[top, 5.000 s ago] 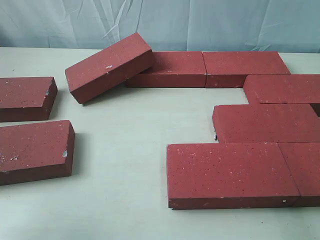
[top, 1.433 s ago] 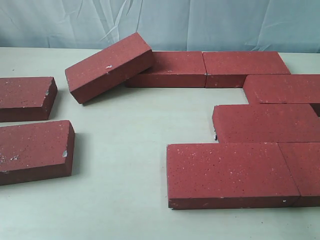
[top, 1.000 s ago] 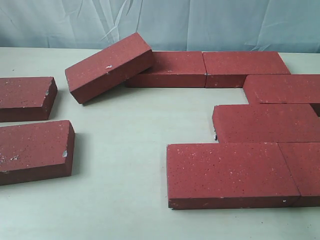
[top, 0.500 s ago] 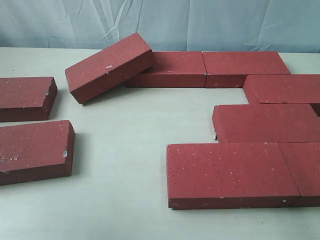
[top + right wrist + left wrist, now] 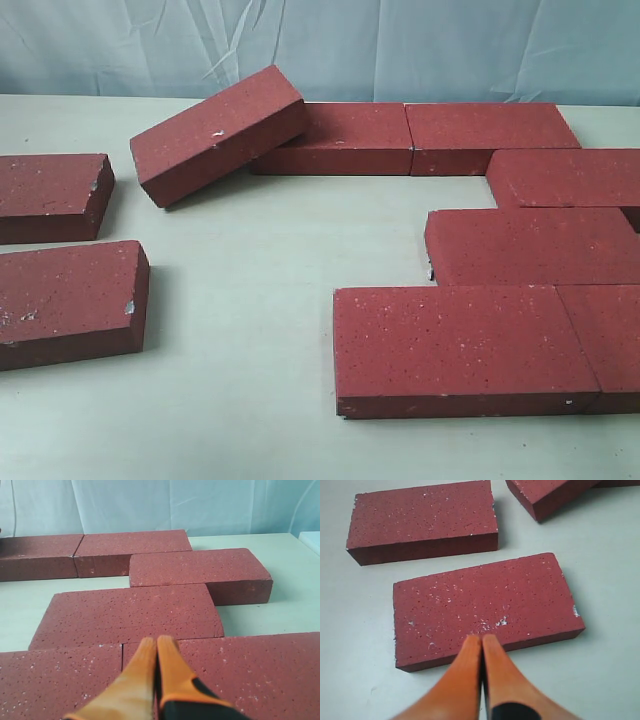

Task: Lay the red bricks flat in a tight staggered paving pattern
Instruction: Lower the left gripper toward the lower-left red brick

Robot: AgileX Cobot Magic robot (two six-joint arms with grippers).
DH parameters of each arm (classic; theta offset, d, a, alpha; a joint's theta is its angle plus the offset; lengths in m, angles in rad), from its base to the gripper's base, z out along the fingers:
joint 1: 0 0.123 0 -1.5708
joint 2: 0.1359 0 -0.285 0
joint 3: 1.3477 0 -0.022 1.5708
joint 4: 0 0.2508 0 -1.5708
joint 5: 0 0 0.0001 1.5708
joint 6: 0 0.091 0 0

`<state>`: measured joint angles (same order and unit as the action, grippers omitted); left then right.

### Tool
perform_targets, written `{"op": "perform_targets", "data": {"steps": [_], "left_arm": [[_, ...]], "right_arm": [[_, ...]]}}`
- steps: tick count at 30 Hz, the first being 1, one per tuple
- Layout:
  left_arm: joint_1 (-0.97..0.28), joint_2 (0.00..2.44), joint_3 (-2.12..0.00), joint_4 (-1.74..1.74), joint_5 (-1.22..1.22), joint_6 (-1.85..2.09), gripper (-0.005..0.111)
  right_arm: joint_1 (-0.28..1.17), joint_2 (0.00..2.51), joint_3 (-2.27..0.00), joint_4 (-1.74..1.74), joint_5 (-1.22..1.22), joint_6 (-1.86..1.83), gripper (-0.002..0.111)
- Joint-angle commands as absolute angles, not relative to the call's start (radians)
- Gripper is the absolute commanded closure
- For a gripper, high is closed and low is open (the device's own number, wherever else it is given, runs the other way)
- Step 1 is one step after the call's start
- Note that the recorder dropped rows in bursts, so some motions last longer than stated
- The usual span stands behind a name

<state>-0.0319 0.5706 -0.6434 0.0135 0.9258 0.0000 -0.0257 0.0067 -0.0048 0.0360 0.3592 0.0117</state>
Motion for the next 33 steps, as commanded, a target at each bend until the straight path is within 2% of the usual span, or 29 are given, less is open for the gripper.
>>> {"op": "perform_targets", "data": {"steps": [1,13,16,23,28,33], "left_arm": [[-0.031,0.635,-0.648,0.073,0.912,-0.061,0.107],[-0.031,1.093,-0.648,0.038,0.784,-0.094,0.107],[-0.029,1.136,-0.648,-0.007,0.784,-0.056,0.107],[0.096,1.147,-0.661,-0.314,0.785,0.223,0.107],[0.196,1.172,-0.661,-0.323,0.774,0.225,0.107],[0.211,1.231,-0.661,-0.322,0.756,0.225,0.107]], "right_arm": [[-0.020,0.000,0.000,0.035,0.352,0.008,0.109],[-0.020,0.000,0.000,0.035,0.352,0.008,0.109],[-0.020,0.000,0.000,0.035,0.352,0.008,0.109],[-0.020,0.000,0.000,0.035,0.352,0.008,0.109],[-0.020,0.000,0.000,0.035,0.352,0.008,0.109],[-0.020,0.000,0.000,0.035,0.352,0.008,0.109]]}}
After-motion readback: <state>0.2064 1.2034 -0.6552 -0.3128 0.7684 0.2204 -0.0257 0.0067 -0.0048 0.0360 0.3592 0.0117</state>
